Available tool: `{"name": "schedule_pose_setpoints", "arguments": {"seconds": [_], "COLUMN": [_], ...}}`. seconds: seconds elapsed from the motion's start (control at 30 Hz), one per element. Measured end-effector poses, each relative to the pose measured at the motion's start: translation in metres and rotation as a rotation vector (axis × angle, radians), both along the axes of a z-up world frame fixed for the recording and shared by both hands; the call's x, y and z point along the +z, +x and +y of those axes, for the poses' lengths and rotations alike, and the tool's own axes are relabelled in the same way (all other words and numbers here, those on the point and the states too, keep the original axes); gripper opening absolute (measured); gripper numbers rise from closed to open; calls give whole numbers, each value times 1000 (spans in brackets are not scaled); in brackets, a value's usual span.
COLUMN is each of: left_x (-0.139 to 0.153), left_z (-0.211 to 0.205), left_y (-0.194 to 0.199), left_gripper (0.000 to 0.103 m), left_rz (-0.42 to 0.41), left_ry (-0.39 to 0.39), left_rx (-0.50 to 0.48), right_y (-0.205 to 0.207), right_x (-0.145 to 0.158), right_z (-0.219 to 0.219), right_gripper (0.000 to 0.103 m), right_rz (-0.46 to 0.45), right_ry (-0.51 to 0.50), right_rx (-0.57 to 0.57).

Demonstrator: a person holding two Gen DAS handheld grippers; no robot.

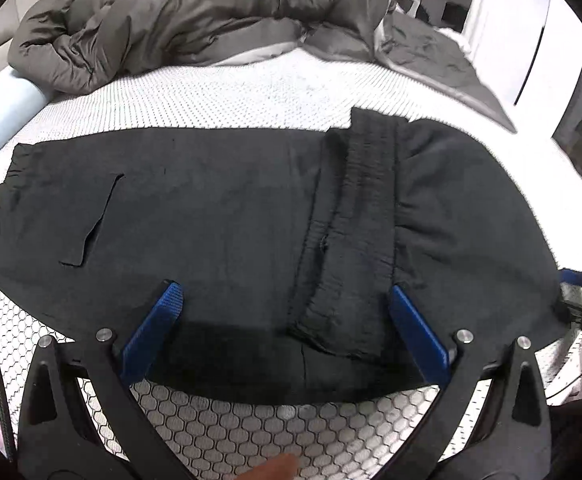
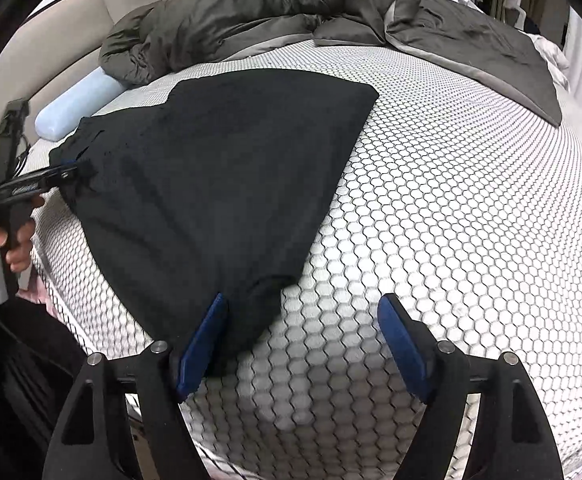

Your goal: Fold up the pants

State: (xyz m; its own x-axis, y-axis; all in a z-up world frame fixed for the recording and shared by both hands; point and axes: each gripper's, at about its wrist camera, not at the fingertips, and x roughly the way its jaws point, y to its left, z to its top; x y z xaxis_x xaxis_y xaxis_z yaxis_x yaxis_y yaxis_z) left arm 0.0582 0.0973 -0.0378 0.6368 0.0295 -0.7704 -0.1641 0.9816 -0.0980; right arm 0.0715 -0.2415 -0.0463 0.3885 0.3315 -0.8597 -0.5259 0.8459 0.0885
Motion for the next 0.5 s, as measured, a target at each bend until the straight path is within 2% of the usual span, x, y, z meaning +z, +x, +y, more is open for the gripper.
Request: {"name": "schedule_pose_setpoints", "arguments": {"seconds": [0.13, 0.2, 0.27, 0.37, 0.43, 0.5], "left_x": [0, 2, 9, 23, 30, 28], "left_z": [-5, -8, -10, -32, -67, -109], "left_y": [1, 1, 0, 13, 29, 49], "left_gripper": [102, 102, 102, 102, 102, 102], "left_rz": [-9, -26, -54, -92, -94, -62], "left_ry": [11, 16, -9, -76, -102, -148], "left_rx": [-4, 1, -8, -82, -174, -293], "right_y": [-8, -11, -13, -14, -16, -13], "right_x": [4, 9, 12, 5, 3, 2], "right_z": [-12, -18, -22, -26, -29, -32], "right_gripper": [79, 79, 72, 59, 56, 51], "right_rz": [3, 12, 36, 96, 117, 143], "right_ry": [22, 81, 147, 226, 263, 322], "right_rx": [20, 27, 26, -22, -55, -82]}}
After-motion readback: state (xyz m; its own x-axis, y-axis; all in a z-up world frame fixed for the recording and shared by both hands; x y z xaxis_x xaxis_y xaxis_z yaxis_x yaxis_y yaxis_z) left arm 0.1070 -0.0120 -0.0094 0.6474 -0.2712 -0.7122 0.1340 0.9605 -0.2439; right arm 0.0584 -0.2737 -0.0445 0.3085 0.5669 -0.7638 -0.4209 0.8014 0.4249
